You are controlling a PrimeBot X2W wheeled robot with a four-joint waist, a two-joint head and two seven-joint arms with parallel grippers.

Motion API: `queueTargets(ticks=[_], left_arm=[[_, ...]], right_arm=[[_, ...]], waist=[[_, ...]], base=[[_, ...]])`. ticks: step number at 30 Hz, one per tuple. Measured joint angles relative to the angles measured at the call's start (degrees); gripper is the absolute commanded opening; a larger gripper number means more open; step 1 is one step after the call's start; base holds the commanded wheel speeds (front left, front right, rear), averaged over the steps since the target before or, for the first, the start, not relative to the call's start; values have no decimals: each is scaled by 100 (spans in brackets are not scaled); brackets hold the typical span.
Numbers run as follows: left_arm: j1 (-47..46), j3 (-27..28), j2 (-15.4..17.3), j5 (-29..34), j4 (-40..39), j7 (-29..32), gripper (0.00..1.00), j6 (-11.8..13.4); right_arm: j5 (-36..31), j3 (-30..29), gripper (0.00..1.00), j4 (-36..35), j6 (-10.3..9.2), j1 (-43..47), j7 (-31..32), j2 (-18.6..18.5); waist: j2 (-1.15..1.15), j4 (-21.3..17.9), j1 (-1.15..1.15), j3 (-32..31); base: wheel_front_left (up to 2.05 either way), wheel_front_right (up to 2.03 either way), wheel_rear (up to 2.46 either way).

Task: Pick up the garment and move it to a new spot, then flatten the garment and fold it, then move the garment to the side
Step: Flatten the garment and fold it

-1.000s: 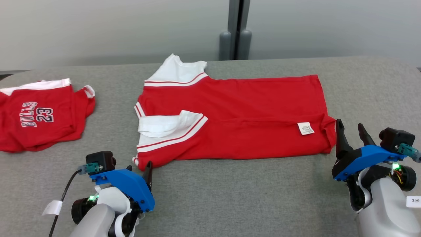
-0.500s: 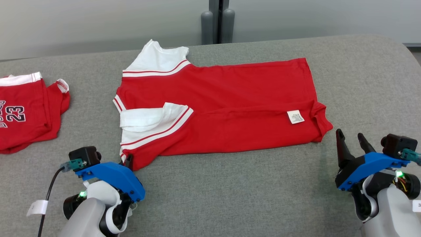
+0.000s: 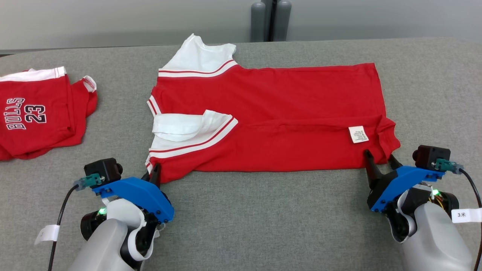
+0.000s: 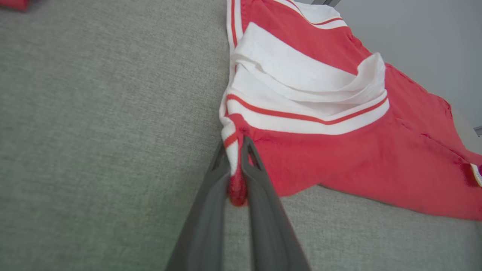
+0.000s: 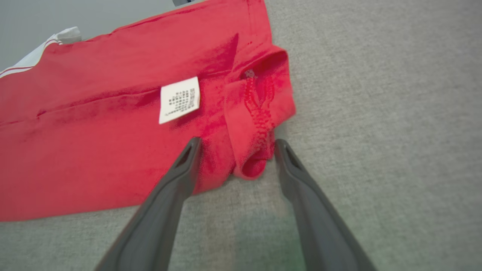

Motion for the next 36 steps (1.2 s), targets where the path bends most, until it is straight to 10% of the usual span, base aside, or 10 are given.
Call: queueTargets(ticks=[3,4,7,18,36], left_arm=[[1,-14,-24,-1,-48,-41,0,-5],[1,-3,-26,-4,-88,-83,0,-8],[0,64,-15,-47,-169,-159,0,-22],[140,345,125,-331,-1293,-245,0,-55],[2129,246,490,-546,-2906,163,0,691]], right_arm=[[-101,-73,98,267,0,-155,-96,0],[-205,-153,52,431,0,-264,-156,-1],[-359,-274,0,590,0,-395,-197,0],[112,-347,0,-463,0,-539,394,-114],[704,-579,0,-3322,0,2120,1861,-26]], waist=[[1,47,0,22],[1,68,0,31],[1,77,0,27],[1,8,0,-167],[0,23,-1,-248]], base=[[0,0,0],[0,0,0],[0,0,0],[0,0,0],[0,0,0]])
